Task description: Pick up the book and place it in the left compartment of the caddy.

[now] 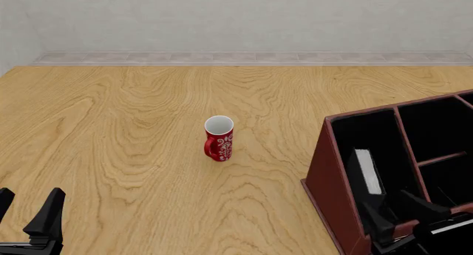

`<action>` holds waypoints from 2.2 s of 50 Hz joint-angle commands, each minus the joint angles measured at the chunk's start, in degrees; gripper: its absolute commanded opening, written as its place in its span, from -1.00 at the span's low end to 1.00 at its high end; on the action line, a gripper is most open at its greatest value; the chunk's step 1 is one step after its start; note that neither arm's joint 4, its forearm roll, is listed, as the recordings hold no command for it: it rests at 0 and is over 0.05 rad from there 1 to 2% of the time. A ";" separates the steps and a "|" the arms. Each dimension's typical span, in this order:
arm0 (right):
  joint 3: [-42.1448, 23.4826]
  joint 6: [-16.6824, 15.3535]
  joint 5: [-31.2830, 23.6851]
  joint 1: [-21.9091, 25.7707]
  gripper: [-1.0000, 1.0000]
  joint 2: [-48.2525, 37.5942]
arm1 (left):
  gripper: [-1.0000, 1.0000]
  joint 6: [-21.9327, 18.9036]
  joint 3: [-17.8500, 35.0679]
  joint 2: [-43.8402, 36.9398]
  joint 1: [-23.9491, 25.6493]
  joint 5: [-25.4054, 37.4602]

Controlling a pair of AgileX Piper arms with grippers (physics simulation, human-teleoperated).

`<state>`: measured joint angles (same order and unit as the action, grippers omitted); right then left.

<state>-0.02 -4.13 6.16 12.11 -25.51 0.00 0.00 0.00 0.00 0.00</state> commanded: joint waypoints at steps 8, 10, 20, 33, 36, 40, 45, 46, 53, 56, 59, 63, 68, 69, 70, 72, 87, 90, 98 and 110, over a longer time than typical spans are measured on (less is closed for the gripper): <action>-0.05 0.14 -1.15 0.05 1.00 1.57 | 1.00 0.00 0.00 0.00 0.00 0.00; -0.12 0.15 -1.27 0.12 1.00 1.73 | 1.00 0.00 0.00 0.00 0.00 0.00; -0.50 0.05 -2.99 0.21 1.00 3.51 | 1.00 0.00 0.00 0.00 0.00 0.00; -4.71 -0.41 -11.84 0.46 1.00 10.37 | 1.00 0.00 0.00 0.00 0.00 0.00; -5.57 -0.52 -13.30 0.59 1.00 11.43 | 1.00 0.00 0.00 0.00 0.00 0.00; -6.70 -0.72 -15.20 0.65 1.00 12.75 | 1.00 0.00 0.00 0.00 0.00 0.00; -8.42 -0.95 -17.84 0.88 1.00 14.50 | 1.00 0.00 0.00 0.00 0.00 0.00; -8.66 -1.00 -18.23 0.87 1.00 14.77 | 1.00 0.00 0.00 0.00 0.00 0.00; -10.32 -1.33 -20.19 1.14 1.00 15.87 | 1.00 0.00 0.00 0.00 0.00 0.00; -11.02 -1.45 -20.94 1.19 1.00 16.25 | 1.00 0.00 0.00 0.00 0.00 0.00; -11.52 -1.60 -21.34 1.20 1.00 16.41 | 1.00 0.00 0.00 0.00 0.00 0.00; -12.30 -1.92 -21.79 1.24 1.00 16.45 | 1.00 0.00 0.00 0.00 0.00 0.00; -13.27 -2.21 -22.52 1.33 1.00 16.79 | 1.00 0.00 0.00 0.00 0.00 0.00; -13.27 -2.21 -22.53 1.33 1.00 16.80 | 1.00 0.00 0.00 0.00 0.00 0.00; -13.45 -2.19 -22.62 1.35 1.00 16.78 | 1.00 0.00 0.00 0.00 0.00 0.00; -13.81 -2.42 -22.96 1.30 1.00 16.98 | 1.00 0.00 0.00 0.00 0.00 0.00; -15.62 -2.94 -25.43 1.48 1.00 18.66 | 1.00 0.00 0.00 0.00 0.00 0.00; -16.17 -3.08 -26.36 1.45 1.00 19.36 | 1.00 0.00 0.00 0.00 0.00 0.00; -17.85 -3.58 -28.80 1.47 1.00 21.02 | 1.00 0.00 0.00 0.00 0.00 0.00; -20.99 -4.42 -31.16 1.86 1.00 21.92 | 1.00 0.00 0.00 0.00 0.00 0.00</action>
<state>-18.79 -7.88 -23.30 13.72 -4.27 0.00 0.00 0.00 0.00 0.00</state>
